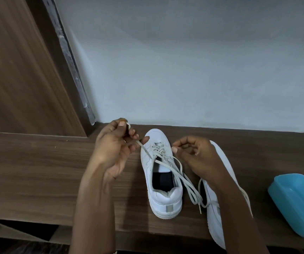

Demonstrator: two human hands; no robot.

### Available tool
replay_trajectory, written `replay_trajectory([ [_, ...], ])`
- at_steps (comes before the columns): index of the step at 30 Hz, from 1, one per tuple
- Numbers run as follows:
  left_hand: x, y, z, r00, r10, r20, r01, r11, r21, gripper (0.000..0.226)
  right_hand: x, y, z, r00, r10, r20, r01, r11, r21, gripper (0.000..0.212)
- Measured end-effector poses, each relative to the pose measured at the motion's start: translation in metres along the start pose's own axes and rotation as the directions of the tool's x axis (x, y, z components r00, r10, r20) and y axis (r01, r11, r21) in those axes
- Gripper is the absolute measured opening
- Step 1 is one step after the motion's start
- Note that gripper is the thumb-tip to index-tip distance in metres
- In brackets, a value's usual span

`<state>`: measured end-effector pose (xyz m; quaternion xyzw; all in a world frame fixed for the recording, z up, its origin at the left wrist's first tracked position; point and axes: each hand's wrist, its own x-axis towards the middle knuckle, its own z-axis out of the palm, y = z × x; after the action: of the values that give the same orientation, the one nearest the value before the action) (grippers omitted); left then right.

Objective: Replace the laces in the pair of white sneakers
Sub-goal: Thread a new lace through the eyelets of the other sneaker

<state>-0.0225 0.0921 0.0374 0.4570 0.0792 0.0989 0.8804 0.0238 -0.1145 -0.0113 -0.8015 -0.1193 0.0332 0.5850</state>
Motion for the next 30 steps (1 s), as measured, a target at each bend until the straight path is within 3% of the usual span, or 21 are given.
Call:
replay_trajectory([
  [3, -0.001, 0.001, 0.012, 0.994, 0.010, 0.106, 0.004, 0.992, -0.128, 0.028, -0.001, 0.001, 0.006, 0.994, 0.013, 0.106, -0.008, 0.999, -0.046, 0.016],
  [7, -0.008, 0.016, 0.011, 0.979, 0.070, 0.190, -0.019, 0.965, -0.260, 0.020, -0.002, 0.016, 0.005, 0.986, 0.083, 0.143, -0.041, 0.961, -0.274, 0.034],
  [9, -0.007, 0.018, 0.003, 0.991, 0.082, 0.102, -0.071, 0.991, -0.109, 0.016, -0.003, 0.021, 0.005, 0.980, 0.126, 0.156, -0.081, 0.961, -0.264, 0.028],
  [10, -0.005, 0.017, -0.004, 0.994, 0.108, 0.027, -0.110, 0.990, 0.091, 0.018, -0.002, 0.021, 0.005, 0.981, 0.125, 0.148, -0.085, 0.965, -0.250, 0.024],
  [11, -0.002, 0.013, -0.012, 0.986, 0.163, -0.028, -0.140, 0.915, 0.378, 0.021, -0.002, 0.020, 0.005, 0.985, 0.118, 0.128, -0.088, 0.971, -0.223, 0.021],
  [12, 0.001, 0.007, -0.020, 0.975, 0.219, -0.026, -0.147, 0.732, 0.665, 0.025, -0.001, 0.018, 0.005, 0.989, 0.111, 0.100, -0.089, 0.976, -0.198, 0.020],
  [13, 0.004, 0.000, -0.028, 0.972, 0.234, 0.016, -0.131, 0.486, 0.864, 0.025, 0.000, 0.016, 0.005, 0.992, 0.109, 0.069, -0.095, 0.979, -0.179, 0.018],
  [14, 0.006, -0.006, -0.035, 0.980, 0.190, 0.063, -0.115, 0.276, 0.954, 0.021, 0.001, 0.017, 0.005, 0.992, 0.115, 0.050, -0.105, 0.978, -0.178, 0.017],
  [15, 0.006, -0.009, -0.040, 0.994, 0.090, 0.069, -0.083, 0.157, 0.984, 0.016, 0.002, 0.019, 0.005, 0.989, 0.139, 0.051, -0.127, 0.973, -0.191, 0.015],
  [18, 0.011, -0.020, -0.052, 0.978, -0.196, 0.068, -0.050, 0.096, 0.994, 0.024, 0.000, 0.023, 0.004, 0.960, 0.253, 0.116, -0.218, 0.943, -0.252, 0.018],
  [20, 0.012, -0.023, -0.054, 0.966, -0.241, 0.097, -0.088, 0.047, 0.995, 0.016, 0.000, 0.023, 0.003, 0.944, 0.301, 0.133, -0.257, 0.927, -0.274, 0.024],
  [21, 0.013, -0.024, -0.057, 0.963, -0.240, 0.126, -0.114, 0.065, 0.991, 0.018, -0.001, 0.023, 0.003, 0.940, 0.315, 0.131, -0.271, 0.922, -0.277, 0.026],
  [22, 0.012, -0.023, -0.057, 0.957, -0.242, 0.160, -0.126, 0.151, 0.980, 0.021, -0.001, 0.022, 0.002, 0.936, 0.327, 0.128, -0.285, 0.921, -0.267, 0.027],
  [24, 0.010, -0.020, -0.053, 0.962, -0.198, 0.186, -0.081, 0.444, 0.892, 0.027, -0.001, 0.023, 0.001, 0.922, 0.361, 0.140, -0.332, 0.923, -0.194, 0.031],
  [26, 0.008, -0.015, -0.044, 0.986, -0.082, 0.144, -0.055, 0.660, 0.749, 0.027, -0.002, 0.020, 0.001, 0.908, 0.392, 0.146, -0.386, 0.920, -0.074, 0.036],
  [28, 0.008, -0.009, -0.035, 0.994, 0.009, 0.105, -0.067, 0.820, 0.568, 0.026, -0.002, 0.014, 0.001, 0.905, 0.403, 0.135, -0.408, 0.913, 0.007, 0.040],
  [30, 0.009, -0.003, -0.030, 0.996, 0.028, 0.084, -0.048, 0.967, 0.251, 0.023, -0.004, 0.009, 0.000, 0.901, 0.414, 0.130, -0.423, 0.904, 0.056, 0.044],
])
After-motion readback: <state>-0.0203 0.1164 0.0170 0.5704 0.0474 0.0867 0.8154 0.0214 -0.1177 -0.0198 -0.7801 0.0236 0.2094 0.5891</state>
